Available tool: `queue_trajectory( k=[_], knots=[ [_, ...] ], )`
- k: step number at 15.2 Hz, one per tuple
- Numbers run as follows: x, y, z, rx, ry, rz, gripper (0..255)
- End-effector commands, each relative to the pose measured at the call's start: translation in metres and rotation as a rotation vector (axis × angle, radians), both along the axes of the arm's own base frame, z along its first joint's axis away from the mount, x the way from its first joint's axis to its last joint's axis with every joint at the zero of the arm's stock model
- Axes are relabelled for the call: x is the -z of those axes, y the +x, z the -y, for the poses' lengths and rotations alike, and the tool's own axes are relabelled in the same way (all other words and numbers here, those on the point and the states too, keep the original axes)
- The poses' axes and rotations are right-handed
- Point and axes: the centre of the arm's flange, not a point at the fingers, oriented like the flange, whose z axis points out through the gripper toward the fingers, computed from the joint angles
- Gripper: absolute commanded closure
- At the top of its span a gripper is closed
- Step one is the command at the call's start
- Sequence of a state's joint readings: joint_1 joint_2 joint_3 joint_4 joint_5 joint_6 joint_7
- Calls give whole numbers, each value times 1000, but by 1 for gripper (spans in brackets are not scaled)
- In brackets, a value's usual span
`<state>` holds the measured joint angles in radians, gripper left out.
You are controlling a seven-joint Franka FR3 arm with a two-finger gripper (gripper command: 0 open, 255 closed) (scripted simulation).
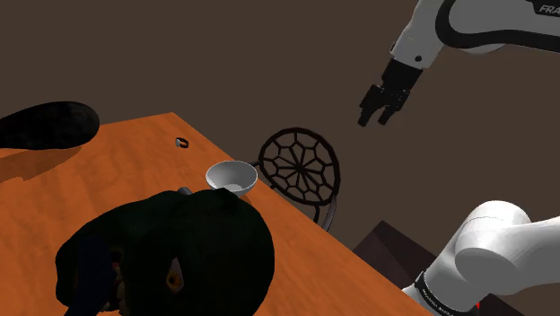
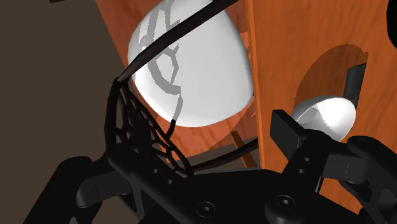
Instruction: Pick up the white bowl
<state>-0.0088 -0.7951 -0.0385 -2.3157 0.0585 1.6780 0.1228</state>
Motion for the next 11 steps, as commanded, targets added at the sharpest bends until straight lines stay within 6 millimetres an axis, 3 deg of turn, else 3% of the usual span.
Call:
queue_trajectory(
  k=[1,11],
  knots=[
    [0,0,0,0,0,0,0],
    [61,81,-86,42,-32,24,0]
  ],
)
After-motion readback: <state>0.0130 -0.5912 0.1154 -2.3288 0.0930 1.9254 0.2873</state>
